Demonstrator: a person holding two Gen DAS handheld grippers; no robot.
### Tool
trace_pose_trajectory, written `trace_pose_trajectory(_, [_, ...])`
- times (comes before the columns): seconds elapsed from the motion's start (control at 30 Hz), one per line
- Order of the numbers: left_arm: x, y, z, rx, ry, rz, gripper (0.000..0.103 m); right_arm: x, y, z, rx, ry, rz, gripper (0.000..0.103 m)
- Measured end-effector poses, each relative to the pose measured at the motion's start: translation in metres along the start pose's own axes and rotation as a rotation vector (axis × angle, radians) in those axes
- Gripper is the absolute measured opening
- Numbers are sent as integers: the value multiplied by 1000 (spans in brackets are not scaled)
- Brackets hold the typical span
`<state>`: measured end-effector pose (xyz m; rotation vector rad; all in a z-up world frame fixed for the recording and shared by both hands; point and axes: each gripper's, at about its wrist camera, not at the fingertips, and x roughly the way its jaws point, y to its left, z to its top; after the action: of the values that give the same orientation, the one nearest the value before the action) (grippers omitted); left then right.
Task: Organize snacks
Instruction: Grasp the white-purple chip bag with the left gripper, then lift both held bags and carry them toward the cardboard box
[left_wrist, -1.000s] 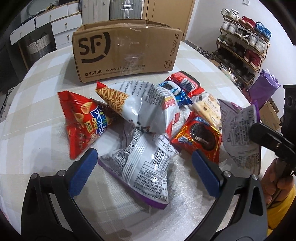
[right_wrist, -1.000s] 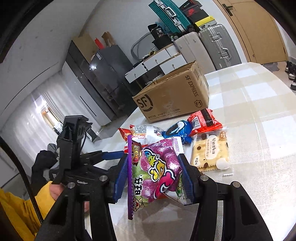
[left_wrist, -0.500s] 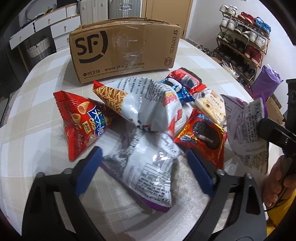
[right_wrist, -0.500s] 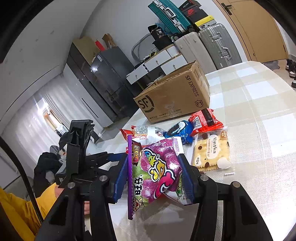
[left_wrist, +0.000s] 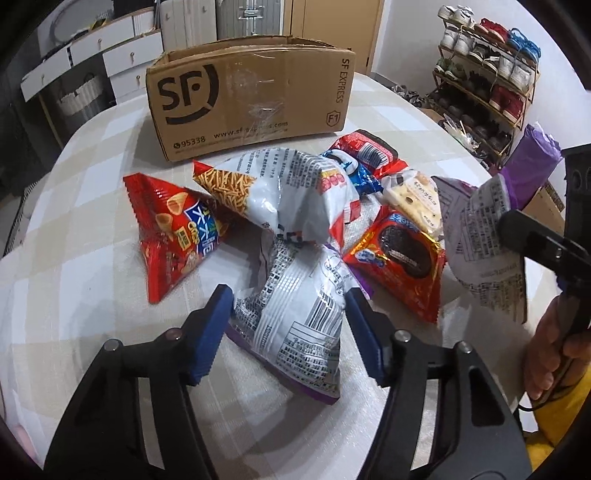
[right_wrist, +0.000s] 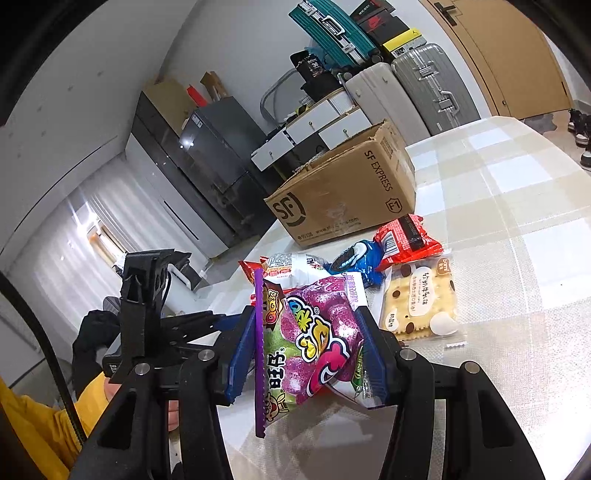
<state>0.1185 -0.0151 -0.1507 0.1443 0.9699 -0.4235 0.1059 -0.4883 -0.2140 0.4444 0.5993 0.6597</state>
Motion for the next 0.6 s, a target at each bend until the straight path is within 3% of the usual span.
trace_pose_trajectory(0.27, [-19,5,-17,-31,-1,-22,51,-5,5,-2,-13,-15,-30,54])
trace_pose_trajectory(0.6, [-50,28,-43,-99,-45,-71,49,-6,25,-6,-25,1,-62,54])
